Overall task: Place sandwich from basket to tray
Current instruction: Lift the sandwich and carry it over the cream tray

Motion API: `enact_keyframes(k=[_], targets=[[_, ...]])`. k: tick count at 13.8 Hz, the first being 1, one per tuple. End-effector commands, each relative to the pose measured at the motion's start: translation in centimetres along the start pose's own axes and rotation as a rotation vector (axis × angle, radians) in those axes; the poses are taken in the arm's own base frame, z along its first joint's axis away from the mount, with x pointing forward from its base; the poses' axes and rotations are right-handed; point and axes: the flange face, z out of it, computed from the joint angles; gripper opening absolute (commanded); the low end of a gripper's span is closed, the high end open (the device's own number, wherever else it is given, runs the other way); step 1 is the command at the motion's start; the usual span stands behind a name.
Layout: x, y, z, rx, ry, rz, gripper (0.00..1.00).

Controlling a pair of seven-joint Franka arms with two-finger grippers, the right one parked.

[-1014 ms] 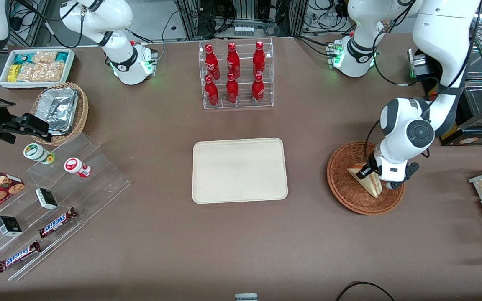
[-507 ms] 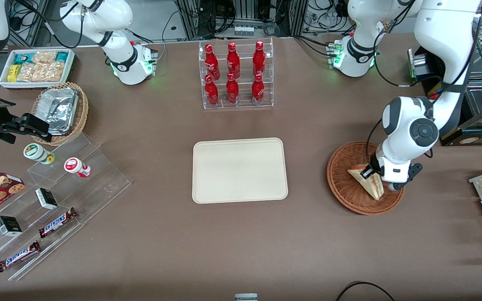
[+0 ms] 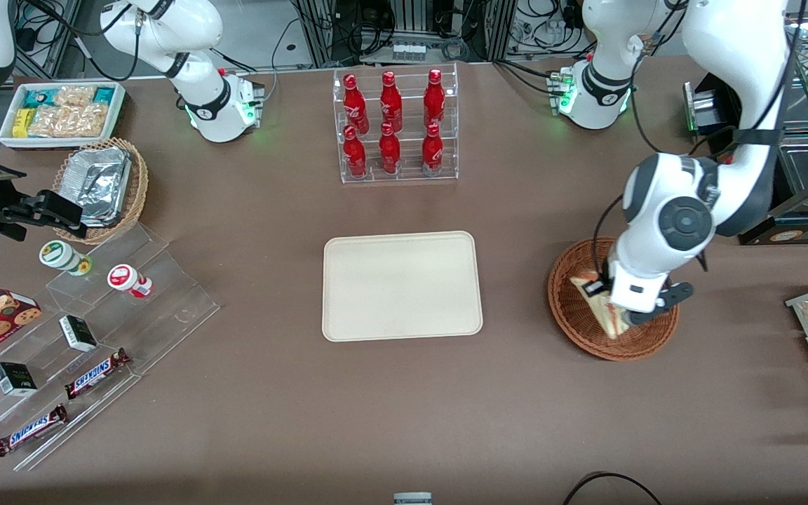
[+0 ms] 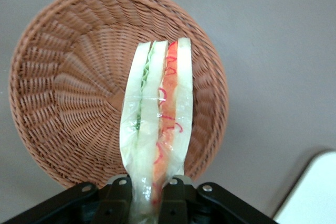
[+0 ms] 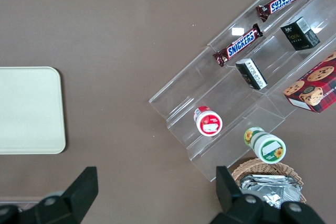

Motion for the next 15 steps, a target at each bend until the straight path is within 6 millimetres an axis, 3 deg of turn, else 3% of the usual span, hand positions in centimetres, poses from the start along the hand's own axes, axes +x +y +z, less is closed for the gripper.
enact_keyframes(k=[1, 3, 6, 12, 15], targets=[[-1.5, 5.3, -0.4, 0.029, -0.018, 0.132, 0.0], [-3.2, 10.1, -0.1, 0.057, -0.054, 0.202, 0.0], [-6.1, 15.8, 0.0, 0.075, -0.086, 0.271, 0.0], [-13.8, 26.0, 2.7, 0.026, -0.097, 0.298, 0.0], [-17.7, 29.8, 4.4, 0.011, -0.077, 0.285, 0.0]])
